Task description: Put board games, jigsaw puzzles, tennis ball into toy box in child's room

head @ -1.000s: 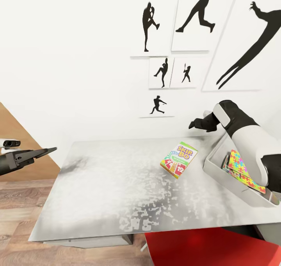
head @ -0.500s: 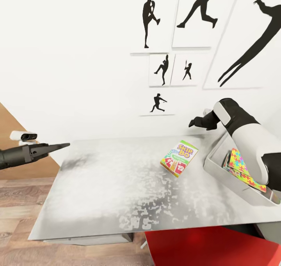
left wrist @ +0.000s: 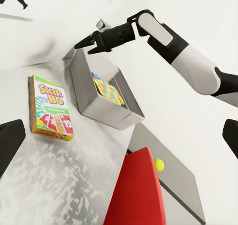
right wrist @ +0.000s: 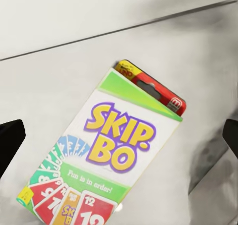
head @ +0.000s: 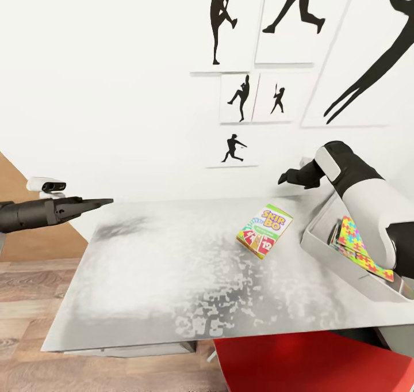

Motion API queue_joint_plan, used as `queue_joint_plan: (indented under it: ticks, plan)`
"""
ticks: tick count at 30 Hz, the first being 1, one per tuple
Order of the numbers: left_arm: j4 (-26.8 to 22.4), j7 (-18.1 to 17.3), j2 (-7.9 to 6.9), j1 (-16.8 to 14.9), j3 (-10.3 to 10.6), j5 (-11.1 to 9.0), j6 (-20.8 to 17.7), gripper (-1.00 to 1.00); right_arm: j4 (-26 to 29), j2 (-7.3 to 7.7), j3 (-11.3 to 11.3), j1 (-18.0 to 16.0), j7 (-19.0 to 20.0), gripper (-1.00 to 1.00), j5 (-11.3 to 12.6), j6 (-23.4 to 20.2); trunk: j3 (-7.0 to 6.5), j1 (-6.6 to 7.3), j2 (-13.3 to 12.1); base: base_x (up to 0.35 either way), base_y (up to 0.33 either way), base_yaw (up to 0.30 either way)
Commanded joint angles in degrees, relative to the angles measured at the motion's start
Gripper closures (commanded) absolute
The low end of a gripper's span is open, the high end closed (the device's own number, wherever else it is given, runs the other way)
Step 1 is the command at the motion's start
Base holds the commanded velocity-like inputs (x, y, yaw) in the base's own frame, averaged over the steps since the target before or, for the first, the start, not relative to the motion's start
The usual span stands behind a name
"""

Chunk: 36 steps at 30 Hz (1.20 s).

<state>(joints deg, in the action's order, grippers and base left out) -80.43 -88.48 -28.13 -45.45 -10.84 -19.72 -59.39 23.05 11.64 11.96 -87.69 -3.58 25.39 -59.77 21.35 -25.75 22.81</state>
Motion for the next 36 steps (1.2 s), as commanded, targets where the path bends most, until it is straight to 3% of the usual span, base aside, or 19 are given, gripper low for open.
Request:
queue_joint_plan:
  ticks: [1, 36]
  plan:
    - [0.0, -0.2, 0.0, -0.2, 0.1, 0.0, -0.6, -1.0, 0.1, 0.08, 0.4, -0.1, -0.4, -1.0, 0.6, -0.1, 0.17, -0.03, 0.1, 0.0, 0.0, 0.0]
    - [-0.1, -0.2, 0.1, -1.0, 0.3, 0.2, -0.6, -1.0, 0.3, 0.82, 0.4, -0.1, -0.2, -1.0, 0.6, -0.2, 2.66, -0.03, 0.1, 0.0, 0.0, 0.0]
